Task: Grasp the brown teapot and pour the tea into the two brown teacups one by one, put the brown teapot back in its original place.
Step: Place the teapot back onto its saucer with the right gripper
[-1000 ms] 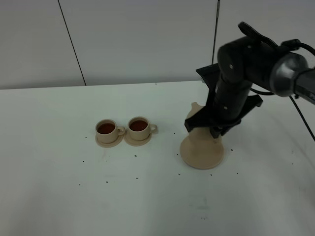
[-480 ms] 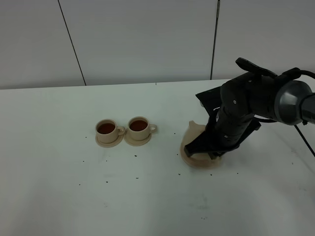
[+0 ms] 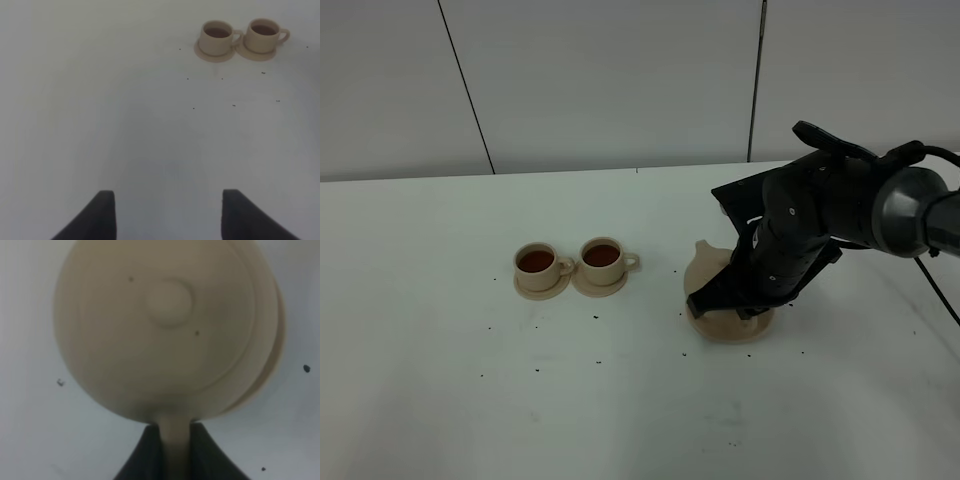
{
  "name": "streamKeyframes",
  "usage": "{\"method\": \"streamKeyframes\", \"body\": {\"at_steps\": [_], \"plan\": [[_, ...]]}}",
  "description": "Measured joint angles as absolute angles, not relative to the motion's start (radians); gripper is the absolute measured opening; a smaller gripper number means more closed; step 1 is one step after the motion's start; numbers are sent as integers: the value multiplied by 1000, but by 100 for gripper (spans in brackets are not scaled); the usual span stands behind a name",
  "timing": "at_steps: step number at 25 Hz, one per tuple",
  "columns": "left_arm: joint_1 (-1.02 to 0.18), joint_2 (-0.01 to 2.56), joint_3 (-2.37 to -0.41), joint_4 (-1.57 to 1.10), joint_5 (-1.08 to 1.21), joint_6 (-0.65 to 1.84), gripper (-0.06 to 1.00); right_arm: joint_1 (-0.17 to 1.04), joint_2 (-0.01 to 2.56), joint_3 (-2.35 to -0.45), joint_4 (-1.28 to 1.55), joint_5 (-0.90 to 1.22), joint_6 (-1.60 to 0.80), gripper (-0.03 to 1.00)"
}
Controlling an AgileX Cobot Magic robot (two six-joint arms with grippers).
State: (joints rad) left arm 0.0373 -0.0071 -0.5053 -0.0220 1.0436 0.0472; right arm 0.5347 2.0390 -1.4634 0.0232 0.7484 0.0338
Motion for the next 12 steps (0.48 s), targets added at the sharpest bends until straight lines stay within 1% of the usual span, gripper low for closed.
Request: {"method": "streamKeyframes", "body": {"at_steps": [12], "plan": [[37, -7, -505, -22, 1044, 48, 53, 535, 2067, -1462, 21, 749, 42, 9]]}}
